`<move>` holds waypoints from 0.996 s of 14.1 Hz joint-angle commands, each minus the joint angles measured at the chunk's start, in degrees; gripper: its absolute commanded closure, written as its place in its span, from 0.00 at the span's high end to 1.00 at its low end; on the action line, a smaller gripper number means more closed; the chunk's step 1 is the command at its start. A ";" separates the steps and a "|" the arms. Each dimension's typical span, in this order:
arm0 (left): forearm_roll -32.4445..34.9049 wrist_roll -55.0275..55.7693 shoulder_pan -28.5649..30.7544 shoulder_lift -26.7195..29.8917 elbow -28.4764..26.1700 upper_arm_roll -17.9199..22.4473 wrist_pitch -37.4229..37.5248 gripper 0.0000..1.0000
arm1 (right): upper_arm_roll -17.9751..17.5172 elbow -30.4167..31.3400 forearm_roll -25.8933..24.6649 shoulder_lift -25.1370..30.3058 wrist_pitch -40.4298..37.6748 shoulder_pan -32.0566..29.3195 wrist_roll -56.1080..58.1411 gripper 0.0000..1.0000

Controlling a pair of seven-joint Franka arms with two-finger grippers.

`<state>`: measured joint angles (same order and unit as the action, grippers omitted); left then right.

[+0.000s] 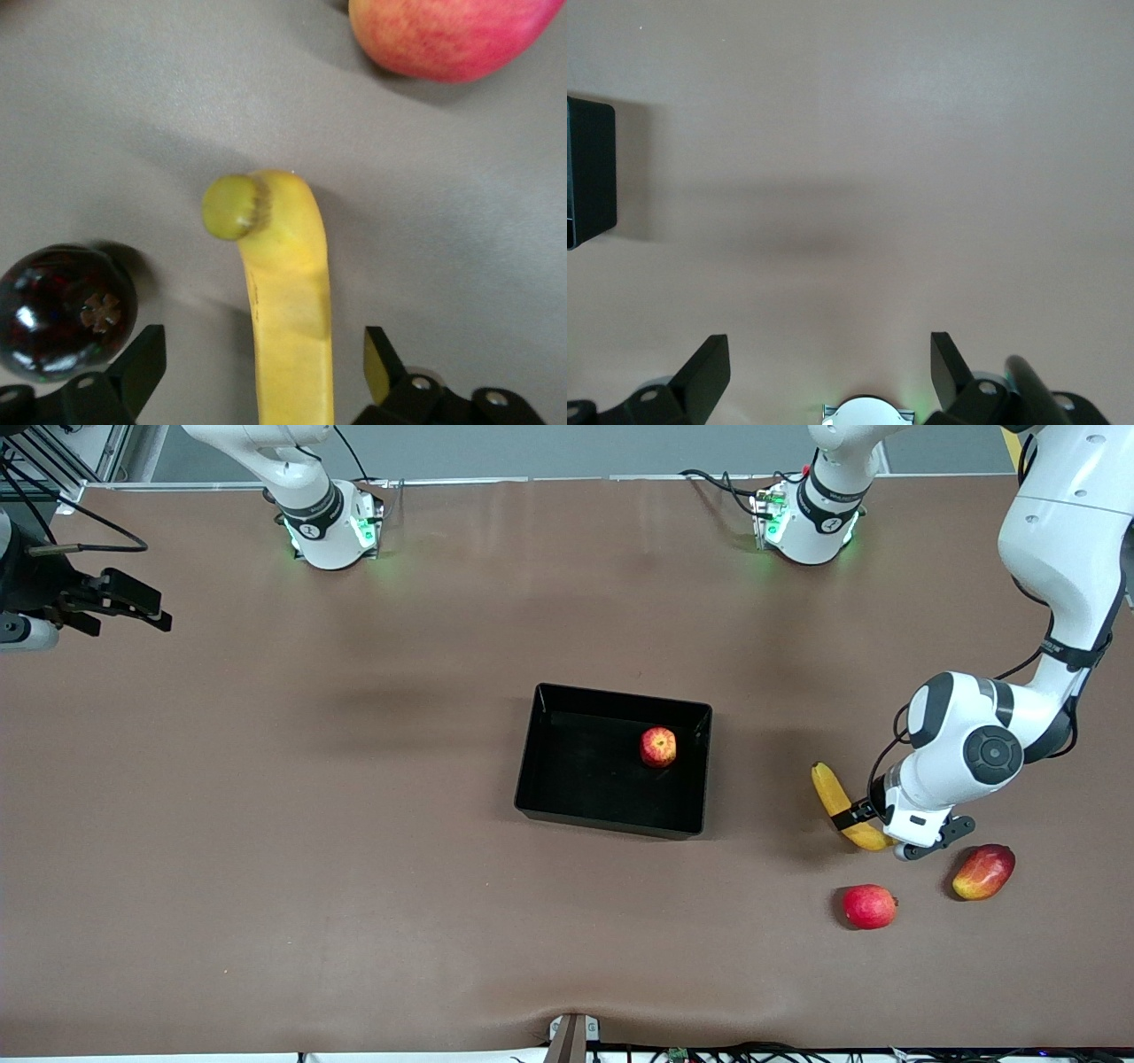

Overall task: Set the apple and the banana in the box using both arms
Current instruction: 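Move the left gripper to the yellow banana and grasp it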

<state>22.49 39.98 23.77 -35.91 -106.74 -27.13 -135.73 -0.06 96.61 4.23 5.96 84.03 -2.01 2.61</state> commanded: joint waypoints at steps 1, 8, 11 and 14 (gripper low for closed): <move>1.50 0.36 0.31 -0.91 -0.05 -0.55 -0.94 0.84 | -0.20 0.95 -0.63 1.51 -0.18 -0.01 0.29 1.00; 1.59 0.27 -0.74 -2.50 0.04 -0.64 -2.08 0.11 | -0.11 1.04 -0.45 1.51 -0.44 -0.10 0.29 1.00; 1.59 -0.08 -0.92 -1.54 0.04 -1.78 -1.82 0.00 | -0.11 1.04 -0.45 1.51 -0.44 -0.10 0.29 1.00; 1.59 -0.51 -0.92 1.79 0.21 -6.34 1.59 0.00 | -0.11 1.04 -0.45 1.51 -0.53 -0.10 0.21 1.00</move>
<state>22.95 39.56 22.97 -37.84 -106.08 -31.04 -136.98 -0.06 96.63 4.23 5.96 83.70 -2.01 2.61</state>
